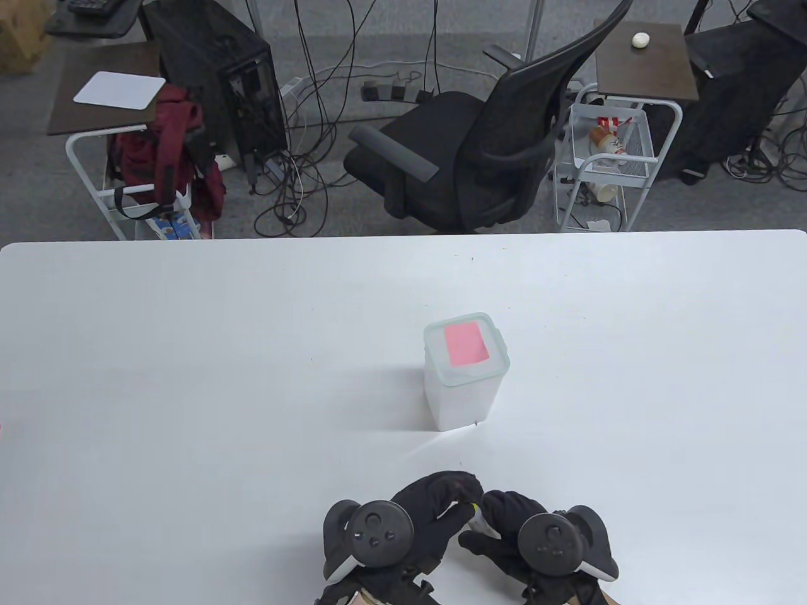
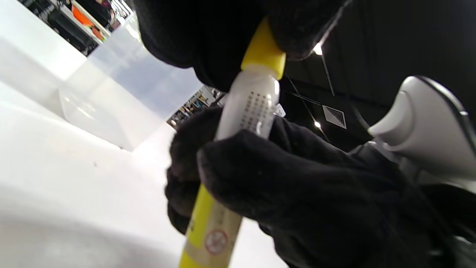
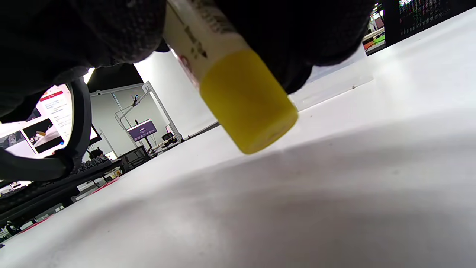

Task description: Squeeze liquid glue on card and attach to container

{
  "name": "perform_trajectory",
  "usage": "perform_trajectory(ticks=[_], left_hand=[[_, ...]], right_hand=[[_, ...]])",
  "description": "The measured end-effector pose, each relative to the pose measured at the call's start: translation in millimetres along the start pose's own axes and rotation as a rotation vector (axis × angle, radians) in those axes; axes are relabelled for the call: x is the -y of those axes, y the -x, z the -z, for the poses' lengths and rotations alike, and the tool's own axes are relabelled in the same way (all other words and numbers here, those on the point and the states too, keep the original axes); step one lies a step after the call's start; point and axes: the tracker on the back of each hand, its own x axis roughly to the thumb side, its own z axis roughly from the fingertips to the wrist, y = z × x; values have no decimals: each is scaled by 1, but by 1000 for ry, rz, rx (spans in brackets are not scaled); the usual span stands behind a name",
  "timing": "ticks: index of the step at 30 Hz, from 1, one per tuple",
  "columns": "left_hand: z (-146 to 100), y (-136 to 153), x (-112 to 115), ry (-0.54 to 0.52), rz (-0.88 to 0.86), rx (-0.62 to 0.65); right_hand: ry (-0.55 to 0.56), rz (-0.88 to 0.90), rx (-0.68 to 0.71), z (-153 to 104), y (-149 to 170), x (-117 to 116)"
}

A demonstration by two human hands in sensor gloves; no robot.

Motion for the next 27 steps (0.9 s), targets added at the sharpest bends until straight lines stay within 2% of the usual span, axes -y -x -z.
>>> perform_trajectory(ticks=[9,15,19,22,27], left_hand=[[-1,-2,1,-61,42,-43],[2,-5,0,-17,23,12],[1,-4,4,4,-5,0],[1,-1,7,-26,31,-45],[4,-2,3,27,32,4]], right_hand=[[34,25,0,-2,1,4],[32,19,-9,-3,3,5],[35,28,-14,-3,2,5],[37,12,-6,-3,1,5],[24,16,-9,-3,2,3]])
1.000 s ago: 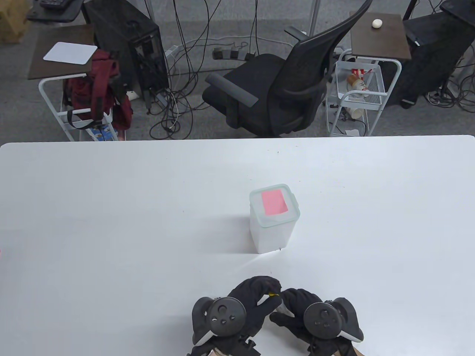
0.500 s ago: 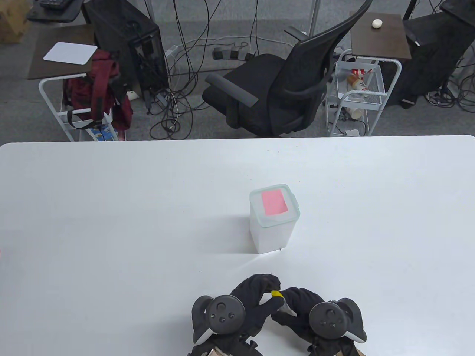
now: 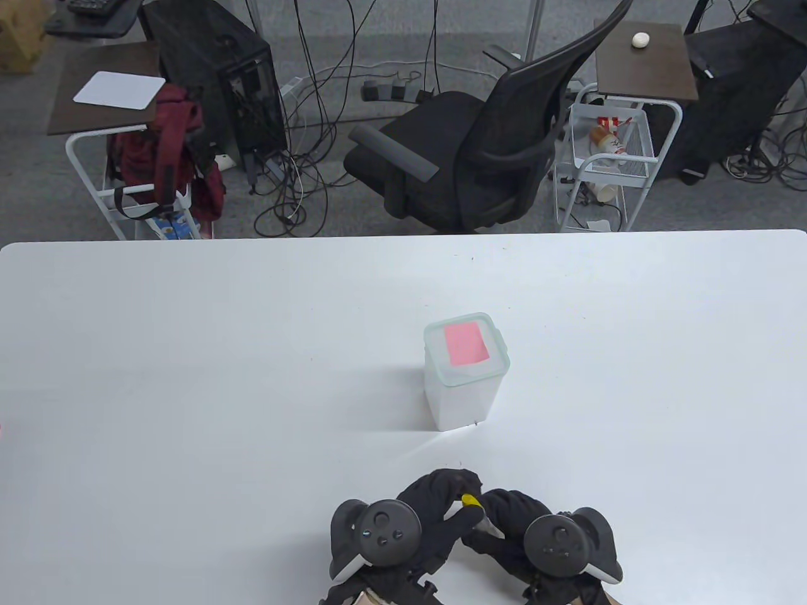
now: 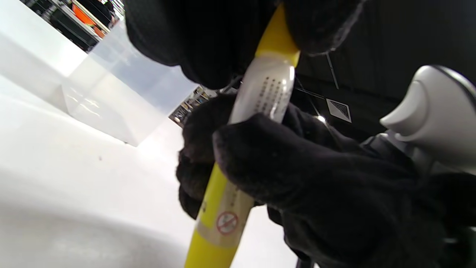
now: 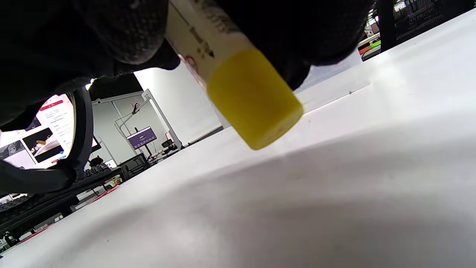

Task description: Squeeze liquid glue on card and attach to container

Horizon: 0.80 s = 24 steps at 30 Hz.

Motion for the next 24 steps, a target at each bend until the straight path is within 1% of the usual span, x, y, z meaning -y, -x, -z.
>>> perform_trajectory(ticks=[2,5,9,14,17,19,21,22,24], left_hand=[[1,1,1,27,-32,16],[0,3,4,34,-72,-7],[-3,4,2,-43,-16,-47],[0,-1,-4,29,10,48],[0,0,-1,52,-42,45],[-1,2,1,42,-77,22],[-2,3,1,-7,-62,-15],[-3,3,-1,-36,-20,-19],[-2,2,-3,-43,48,-5]], right_hand=[[-1,19,-9,1,2,0],[-6,45,-5,1,2,0],[-6,24,13,1,-1,0],[-21,42,16,2,0,-2],[-28,58,12,2,2,-2],[-16,76,20,2,1,-1],[-9,61,24,2,0,0],[-8,51,24,1,-1,0],[-20,40,31,1,-1,-1]])
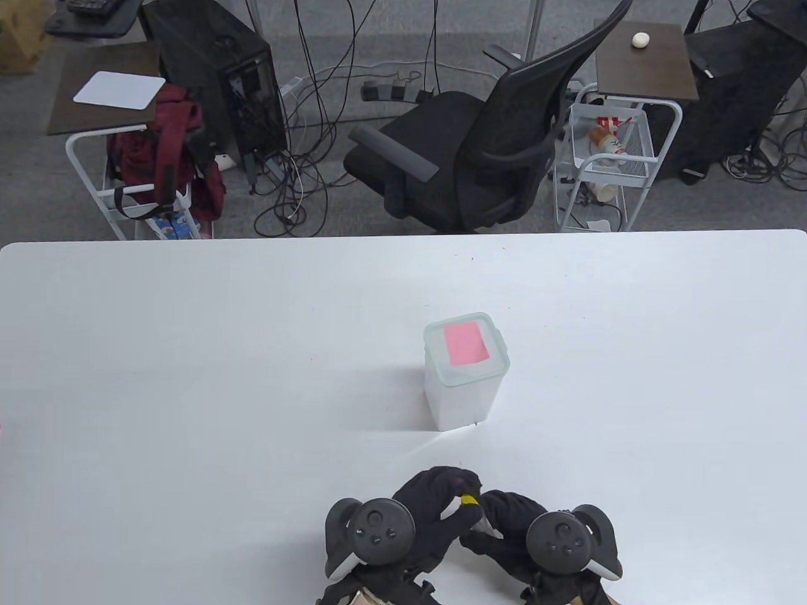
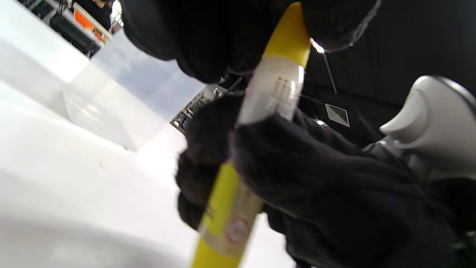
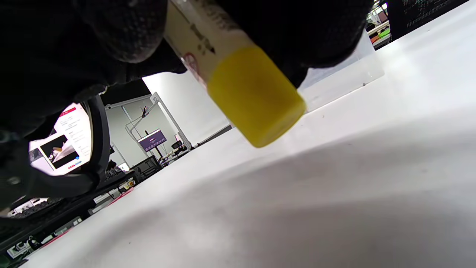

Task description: Squeeze liquid glue on card and attach to container

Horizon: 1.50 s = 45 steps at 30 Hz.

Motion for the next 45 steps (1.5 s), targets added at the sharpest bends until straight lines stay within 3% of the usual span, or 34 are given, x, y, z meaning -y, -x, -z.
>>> perform_trajectory(ticks=[5,10,12,25,28,33,37,41,45], left_hand=[[3,-3,-2,79,-32,63],[1,3,2,36,-89,-7],[0,5,2,3,-65,-38],[-1,-10,0,-49,206,97],[-2,-5,-1,-51,179,86],[-2,7,-5,-91,124,15],[-1,19,-12,-130,129,-49],[-1,32,-11,-119,81,-90],[-1,38,-16,-120,127,-98]], right_hand=[[-17,17,-18,0,3,-2],[-1,27,-17,1,3,-1],[5,9,-19,0,2,0],[1,32,-21,1,5,3],[-4,45,-26,2,6,3],[75,70,-137,2,21,17],[218,246,-312,7,51,41],[269,424,-483,18,87,53],[307,319,-555,32,106,55]])
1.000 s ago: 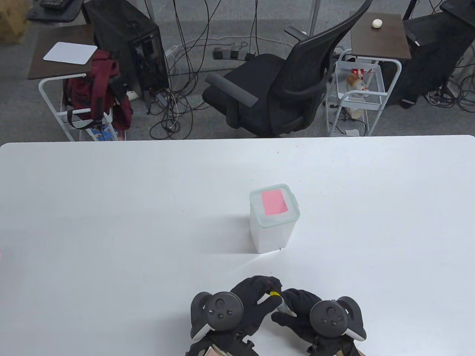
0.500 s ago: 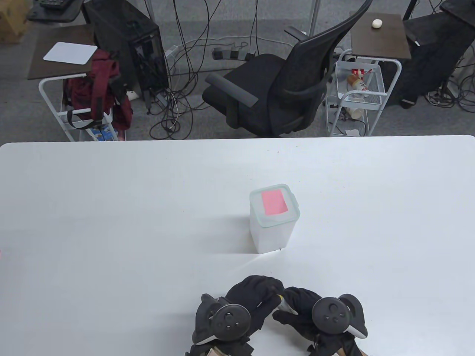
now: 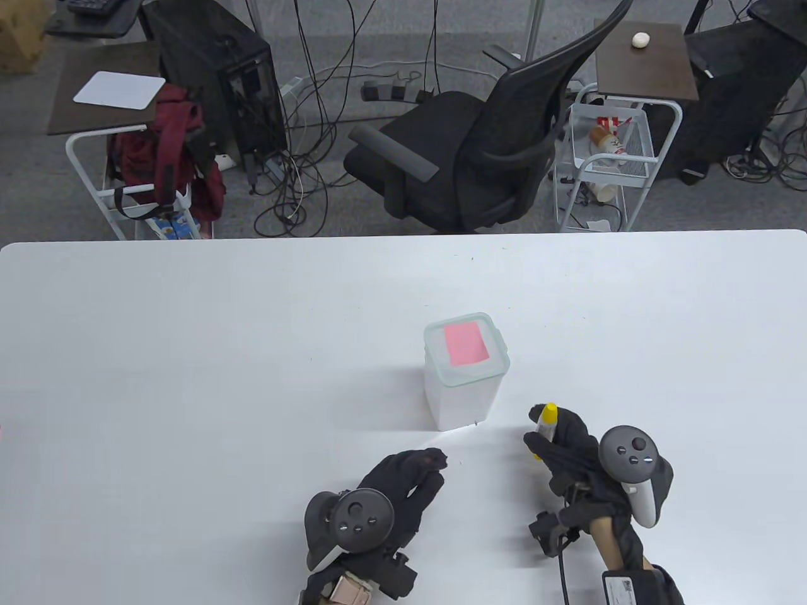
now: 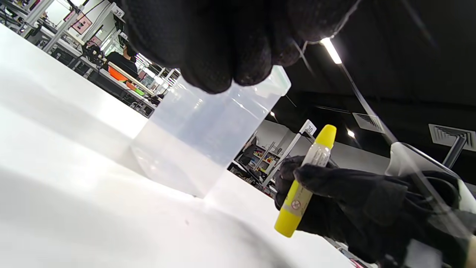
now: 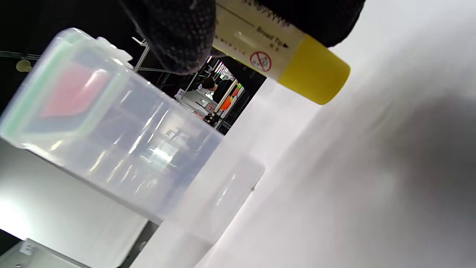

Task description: Squeeze liquid glue on card and attach to container

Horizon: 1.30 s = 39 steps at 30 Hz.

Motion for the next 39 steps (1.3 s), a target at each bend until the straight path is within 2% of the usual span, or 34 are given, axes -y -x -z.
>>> perform_trajectory(ticks=[5,9,23,27,33,36,39], left_hand=[[0,10,-4,-8,-58,-34],[1,16,-5,-3,-42,-46],[1,17,-6,10,-52,-64],[0,17,-6,9,-52,-69],[-1,18,-6,7,-76,-78],[-1,17,-5,11,-91,-84],[-2,17,-3,15,-104,-90]], right_hand=[[-8,67,-55,14,3,-4],[6,20,-60,19,6,-7],[4,40,-59,16,13,-3],[29,-5,-8,6,7,12],[132,-41,35,-30,3,35],[149,-16,70,-47,5,33],[112,11,74,-55,7,23]])
